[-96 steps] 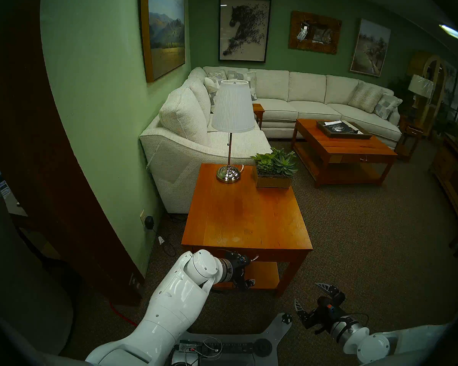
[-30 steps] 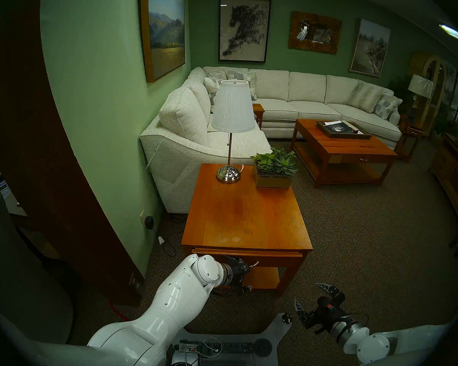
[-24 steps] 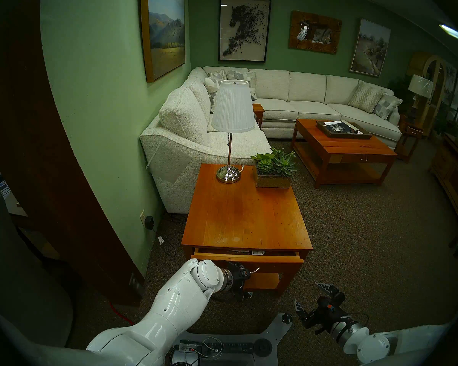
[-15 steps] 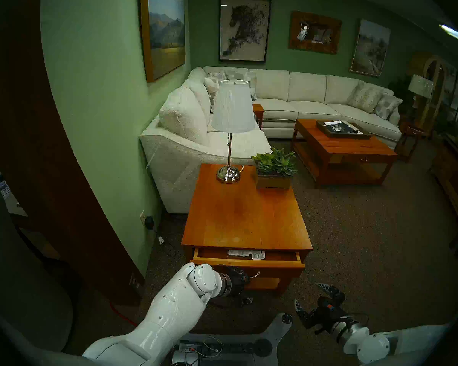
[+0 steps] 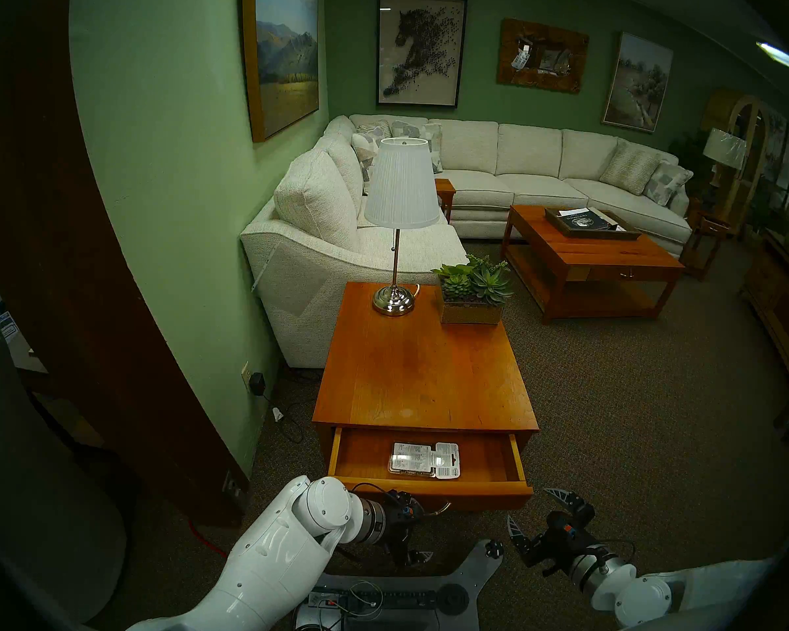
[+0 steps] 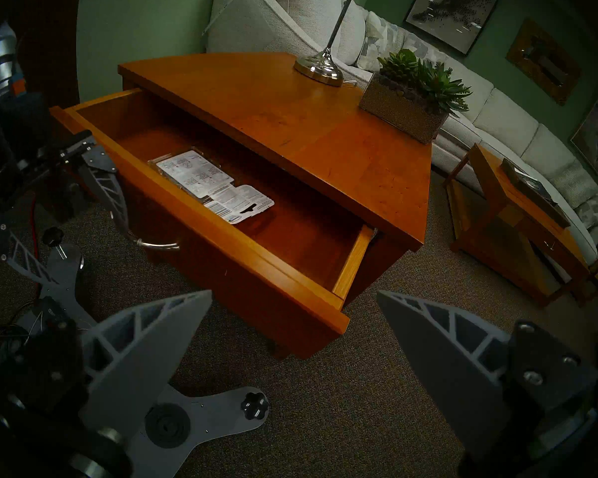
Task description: Open the drawer, take out the contents and close the drawer
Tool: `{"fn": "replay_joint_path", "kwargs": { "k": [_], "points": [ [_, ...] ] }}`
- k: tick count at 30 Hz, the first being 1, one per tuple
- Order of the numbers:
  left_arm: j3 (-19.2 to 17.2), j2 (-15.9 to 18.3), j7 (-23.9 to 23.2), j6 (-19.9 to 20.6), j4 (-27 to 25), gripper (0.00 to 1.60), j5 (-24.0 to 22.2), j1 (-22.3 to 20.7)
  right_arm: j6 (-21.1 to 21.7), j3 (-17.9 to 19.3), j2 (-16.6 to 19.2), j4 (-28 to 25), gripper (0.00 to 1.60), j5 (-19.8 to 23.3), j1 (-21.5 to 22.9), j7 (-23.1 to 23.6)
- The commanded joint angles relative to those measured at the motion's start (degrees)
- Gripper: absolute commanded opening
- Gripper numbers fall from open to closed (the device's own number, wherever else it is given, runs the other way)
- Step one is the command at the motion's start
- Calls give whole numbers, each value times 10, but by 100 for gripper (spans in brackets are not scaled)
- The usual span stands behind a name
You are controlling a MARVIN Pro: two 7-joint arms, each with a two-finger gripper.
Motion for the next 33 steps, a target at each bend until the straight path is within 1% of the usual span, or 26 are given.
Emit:
{"fn": "replay_joint_path", "kwargs": {
  "k": [1,2,3,6,12,13,14,15,16,18,19,20,23,24,25,26,27,30,31,33],
  "points": [
    [-31,19,-9,-30,-71,160,-43,40,-2,4,1,-8,160,-1,4,-1],
    [-35,14,-13,-35,-69,160,-52,37,-2,4,1,-7,160,-1,4,-1],
    [-39,14,-16,-36,-83,160,-58,42,-2,4,1,-7,160,-1,4,-1],
    [-49,8,-29,-41,-99,160,-81,41,-2,4,0,-7,160,-1,5,-1],
    [-72,-1,-52,-39,-147,160,-127,45,-2,4,0,-6,160,-1,5,0],
    [-75,-3,-55,-40,-145,160,-134,40,-2,4,0,-6,160,-1,5,0],
    [-82,0,-60,-31,-181,160,-142,53,-2,4,0,-6,160,-1,5,0],
    [-85,-6,-62,-40,-159,160,-151,36,-2,4,0,-6,160,-1,5,0],
    [-85,-6,-62,-40,-159,160,-151,36,-2,4,0,-6,160,-1,5,0],
    [-94,-6,-67,-34,-183,160,-163,38,-2,4,0,-6,160,-1,5,0],
    [-98,-8,-70,-35,-179,160,-169,32,-2,4,0,-6,160,-1,5,0],
    [-109,-8,-73,-24,-201,160,-179,33,-2,4,0,-6,160,-1,5,0],
    [-119,-10,-76,-11,-211,160,-188,30,-2,4,0,-6,160,-1,5,0],
    [-125,-11,-75,1,-225,160,-189,32,-2,4,0,-6,160,-1,5,0],
    [-133,-14,-74,25,-235,160,-190,28,-2,4,0,-7,160,-1,5,0],
    [-136,-16,-74,36,-237,160,-190,25,-2,4,0,-7,160,-1,5,-1],
    [-136,-16,-74,36,-237,160,-190,25,-2,4,0,-7,160,-1,5,-1],
    [-148,-21,-69,80,-266,160,-179,29,-2,4,0,-7,160,-1,5,-1],
    [-152,-23,-69,81,-263,160,-177,25,-2,4,1,-7,160,-1,4,-1],
    [-163,-22,-68,119,-277,160,-175,25,-2,4,1,-8,160,-1,4,-1]
  ]
}}
